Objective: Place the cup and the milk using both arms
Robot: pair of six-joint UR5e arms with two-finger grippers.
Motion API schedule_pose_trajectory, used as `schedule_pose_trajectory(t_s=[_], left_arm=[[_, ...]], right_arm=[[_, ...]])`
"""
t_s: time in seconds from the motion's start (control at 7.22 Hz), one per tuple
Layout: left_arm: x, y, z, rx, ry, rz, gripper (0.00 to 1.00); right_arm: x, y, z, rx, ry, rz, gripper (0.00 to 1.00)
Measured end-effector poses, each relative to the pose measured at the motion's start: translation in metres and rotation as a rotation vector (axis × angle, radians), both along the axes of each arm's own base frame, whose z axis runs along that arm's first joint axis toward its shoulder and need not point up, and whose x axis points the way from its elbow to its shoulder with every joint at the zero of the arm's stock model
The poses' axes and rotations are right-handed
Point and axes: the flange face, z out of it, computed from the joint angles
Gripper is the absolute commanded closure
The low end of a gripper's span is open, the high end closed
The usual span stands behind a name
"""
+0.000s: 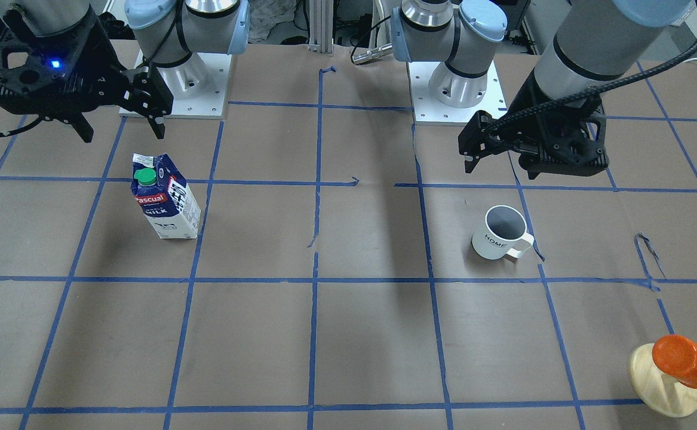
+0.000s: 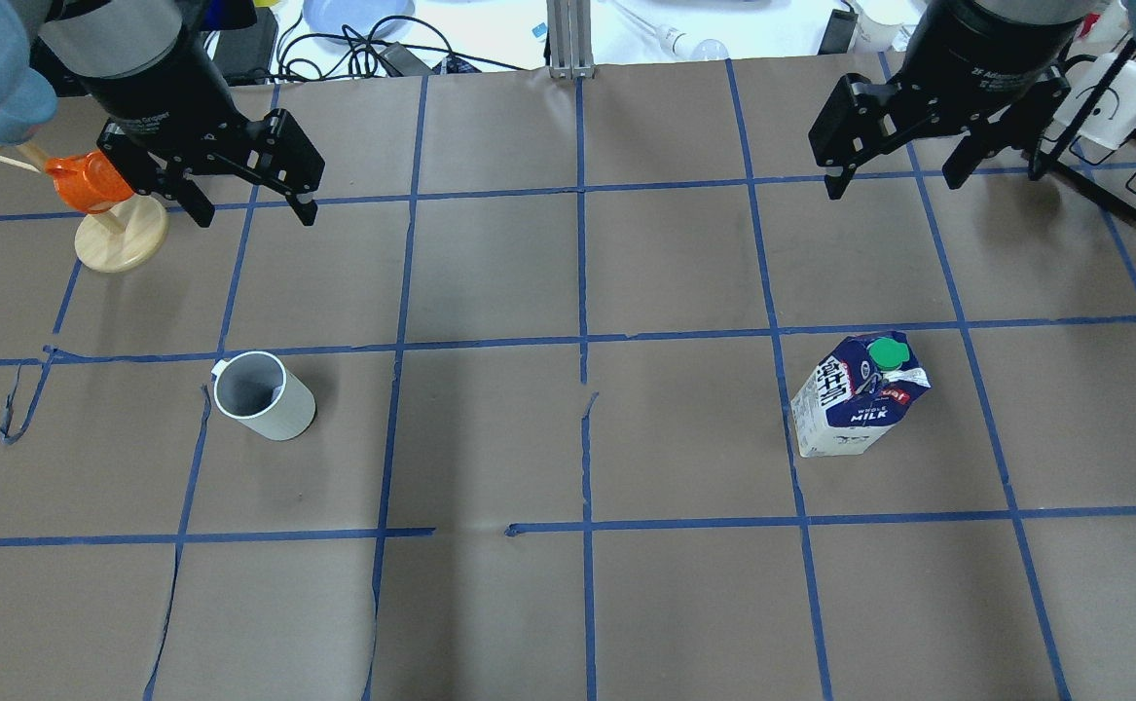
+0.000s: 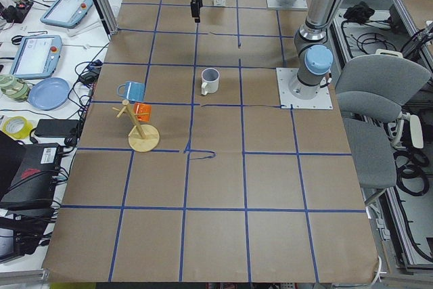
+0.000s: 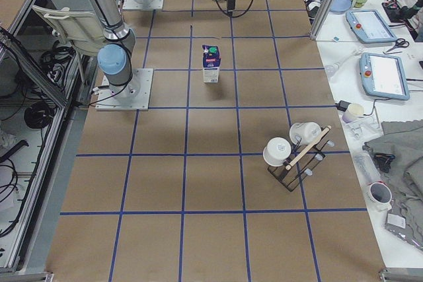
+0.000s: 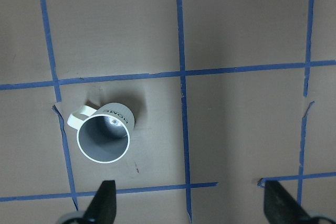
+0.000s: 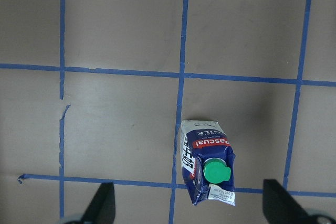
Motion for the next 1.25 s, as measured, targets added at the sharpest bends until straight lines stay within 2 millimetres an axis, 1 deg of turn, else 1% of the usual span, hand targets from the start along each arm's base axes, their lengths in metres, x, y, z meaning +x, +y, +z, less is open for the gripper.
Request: schedule_pose_trajectory(t_s=[0.42, 0.83, 0.97, 1.11, 1.25], left_arm=[[0.0, -0.001, -0.004, 0.009, 0.001, 0.001, 0.0], [0.002, 0.003, -0.016, 0.026, 0.005, 0.006, 0.0], [0.007, 0.002, -0.02, 0.031, 0.004, 0.015, 0.0], [0.02, -0.001, -0.023, 0.038, 0.004, 0.039, 0.0], [0.039, -0.003, -0.03, 0.052, 0.006, 0.075, 0.0]], right_arm=[[0.0, 0.0, 0.0, 0.0, 0.001, 0.0, 0.0], [0.0, 0.0, 0.0, 0.0, 0.002, 0.0, 0.0], [0.0, 0.0, 0.0, 0.0, 0.002, 0.0, 0.0], [0.0, 0.0, 0.0, 0.0, 0.001, 0.0, 0.0], [0.0, 0.0, 0.0, 0.0, 0.001, 0.0, 0.0]])
